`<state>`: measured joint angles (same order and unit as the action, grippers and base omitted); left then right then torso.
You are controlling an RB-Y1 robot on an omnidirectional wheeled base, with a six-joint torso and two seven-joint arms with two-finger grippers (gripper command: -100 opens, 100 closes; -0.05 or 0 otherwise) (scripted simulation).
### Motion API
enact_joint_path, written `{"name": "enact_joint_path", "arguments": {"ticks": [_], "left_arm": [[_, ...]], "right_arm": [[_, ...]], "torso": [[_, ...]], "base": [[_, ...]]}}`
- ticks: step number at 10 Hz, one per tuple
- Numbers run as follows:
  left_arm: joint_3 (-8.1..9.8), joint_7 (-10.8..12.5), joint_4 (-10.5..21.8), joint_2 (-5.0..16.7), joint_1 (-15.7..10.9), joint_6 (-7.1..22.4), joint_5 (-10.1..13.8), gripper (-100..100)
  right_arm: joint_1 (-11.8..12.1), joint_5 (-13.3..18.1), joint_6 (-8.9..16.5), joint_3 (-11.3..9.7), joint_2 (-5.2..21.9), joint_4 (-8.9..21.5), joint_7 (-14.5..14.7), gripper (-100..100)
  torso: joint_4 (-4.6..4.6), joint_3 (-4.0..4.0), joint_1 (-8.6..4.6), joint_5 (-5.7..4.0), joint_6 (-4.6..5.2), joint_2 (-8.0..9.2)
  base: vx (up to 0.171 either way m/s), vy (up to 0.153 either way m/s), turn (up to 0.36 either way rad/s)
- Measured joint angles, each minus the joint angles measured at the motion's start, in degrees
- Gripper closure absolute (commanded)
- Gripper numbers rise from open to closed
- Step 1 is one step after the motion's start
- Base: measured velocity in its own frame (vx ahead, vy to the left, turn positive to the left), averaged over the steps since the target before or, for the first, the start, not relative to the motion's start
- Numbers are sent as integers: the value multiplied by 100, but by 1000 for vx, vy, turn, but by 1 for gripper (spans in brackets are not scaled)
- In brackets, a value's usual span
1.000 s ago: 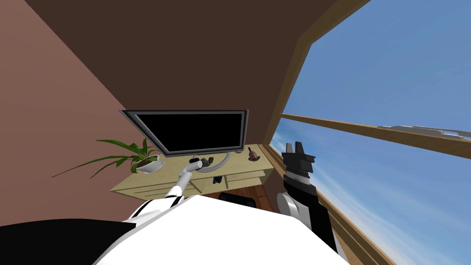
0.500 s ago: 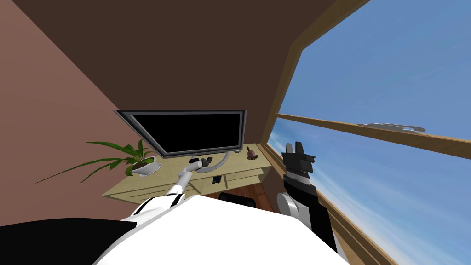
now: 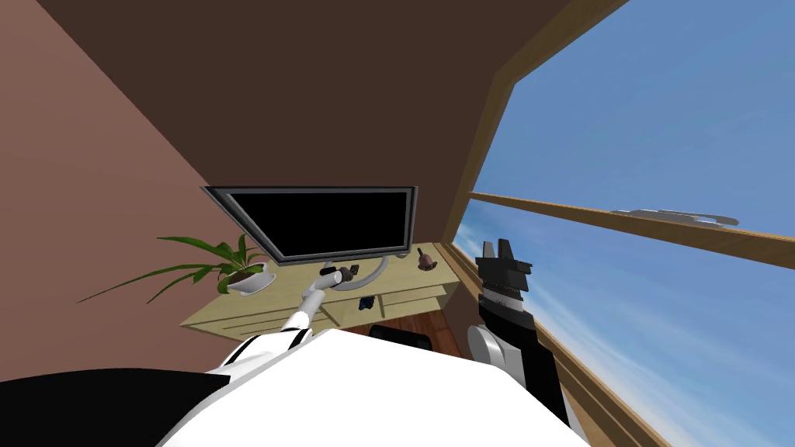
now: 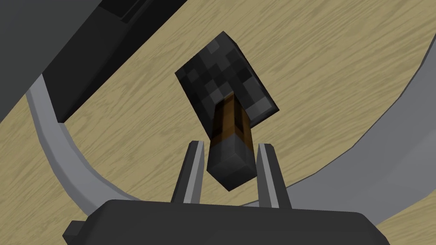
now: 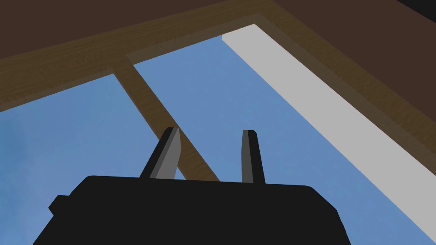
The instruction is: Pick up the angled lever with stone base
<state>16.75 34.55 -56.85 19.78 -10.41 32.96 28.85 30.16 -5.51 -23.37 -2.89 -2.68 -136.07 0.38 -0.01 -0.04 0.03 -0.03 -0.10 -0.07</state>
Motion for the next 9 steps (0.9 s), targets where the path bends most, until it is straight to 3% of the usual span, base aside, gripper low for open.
{"name": "enact_joint_path", "arguments": {"ticks": [8, 9], "left_arm": [[-362, 11, -1218, -174, 501, 594, -46, 100], [-367, 13, -1234, -177, 504, 612, -49, 0]], "right_arm": [[-1, 0, 0, 0, 0, 0, 0, 0], [-1, 0, 0, -1, 0, 0, 0, 0]], "torso": [[1, -2, -9, -2, 10, -5], [2, 0, -5, -1, 12, 0]], "base": [[46, -13, 130], [0, 0, 0]]}}
